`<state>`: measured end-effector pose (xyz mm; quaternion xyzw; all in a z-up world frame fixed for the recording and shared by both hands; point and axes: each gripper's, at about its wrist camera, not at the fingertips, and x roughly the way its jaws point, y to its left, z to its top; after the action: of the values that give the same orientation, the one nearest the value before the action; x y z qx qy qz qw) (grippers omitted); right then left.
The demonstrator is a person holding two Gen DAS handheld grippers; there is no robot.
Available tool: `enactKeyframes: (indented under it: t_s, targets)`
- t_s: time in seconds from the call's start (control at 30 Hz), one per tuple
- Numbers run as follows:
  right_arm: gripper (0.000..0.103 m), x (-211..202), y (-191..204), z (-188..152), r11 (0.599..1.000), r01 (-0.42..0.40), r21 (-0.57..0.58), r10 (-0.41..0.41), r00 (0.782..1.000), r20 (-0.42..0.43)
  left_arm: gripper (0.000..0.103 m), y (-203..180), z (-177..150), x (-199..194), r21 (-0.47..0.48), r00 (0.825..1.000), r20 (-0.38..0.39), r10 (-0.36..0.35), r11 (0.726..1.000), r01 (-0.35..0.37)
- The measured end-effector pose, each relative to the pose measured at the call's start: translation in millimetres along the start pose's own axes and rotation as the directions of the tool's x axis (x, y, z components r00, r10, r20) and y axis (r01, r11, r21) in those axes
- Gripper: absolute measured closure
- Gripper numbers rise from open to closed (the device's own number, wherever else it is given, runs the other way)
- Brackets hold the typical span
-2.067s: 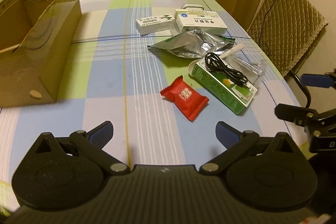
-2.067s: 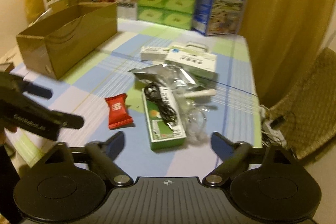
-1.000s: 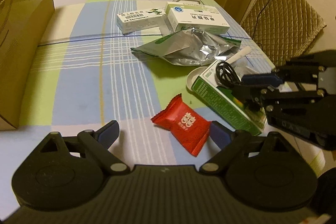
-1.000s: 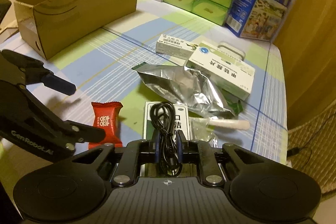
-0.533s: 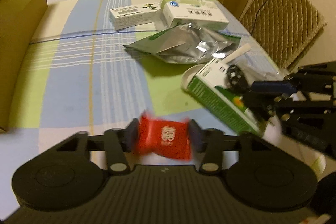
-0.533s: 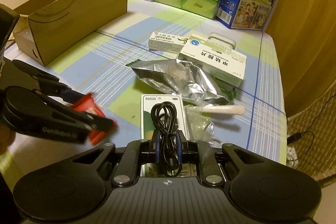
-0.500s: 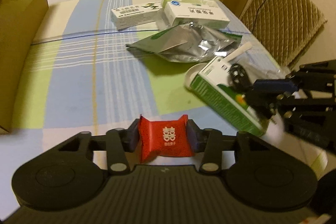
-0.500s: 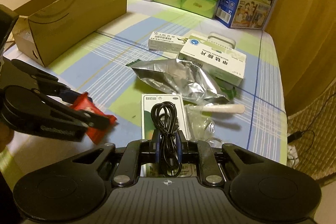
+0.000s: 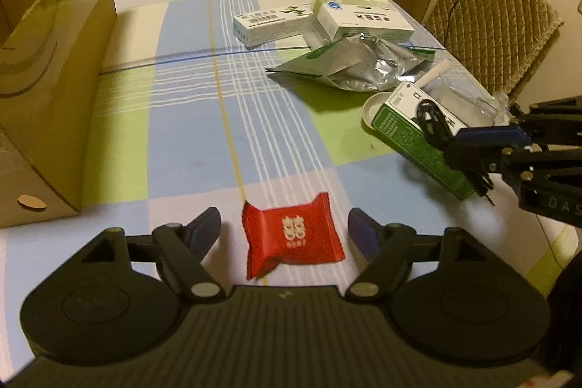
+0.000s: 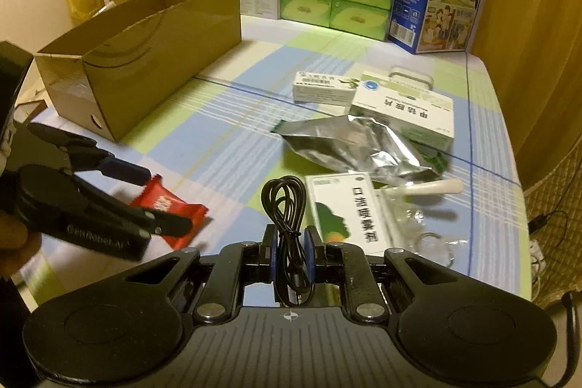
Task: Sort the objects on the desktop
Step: 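Grasp the red candy packet with the left gripper while the right gripper grasps the black cable, then lift the red candy with the left gripper while the right gripper lifts the cable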
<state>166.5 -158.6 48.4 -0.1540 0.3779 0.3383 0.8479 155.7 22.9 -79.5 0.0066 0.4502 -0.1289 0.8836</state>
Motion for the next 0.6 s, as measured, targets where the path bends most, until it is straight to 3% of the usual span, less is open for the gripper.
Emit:
enactKeyframes:
  t_s: [0.3,0.4,0.47,0.6]
  targets:
    - [0.091,14,9,-13,0.998,0.007,0.068,-0.006,1.000,-0.014,0.033,-10,-10,10,0.023,0.999,0.035,0.040,0.999,-0.041]
    - [0.091,23,7,-20,0.995,0.004,0.098,-0.001,1.000,-0.027,0.042,-12,-13,12,0.042,0.997,0.044,0.061,0.997,-0.063]
    - [0.091,29,6,-24,0.994,0.002,0.109,0.002,0.999,-0.037,0.055,-13,-13,11,0.052,0.996,0.053,0.071,0.996,-0.073]
    - [0.091,35,3,-28,0.991,-0.004,0.134,0.008,0.999,-0.031,0.058,-10,-14,9,0.046,0.995,0.070,0.068,0.996,-0.072]
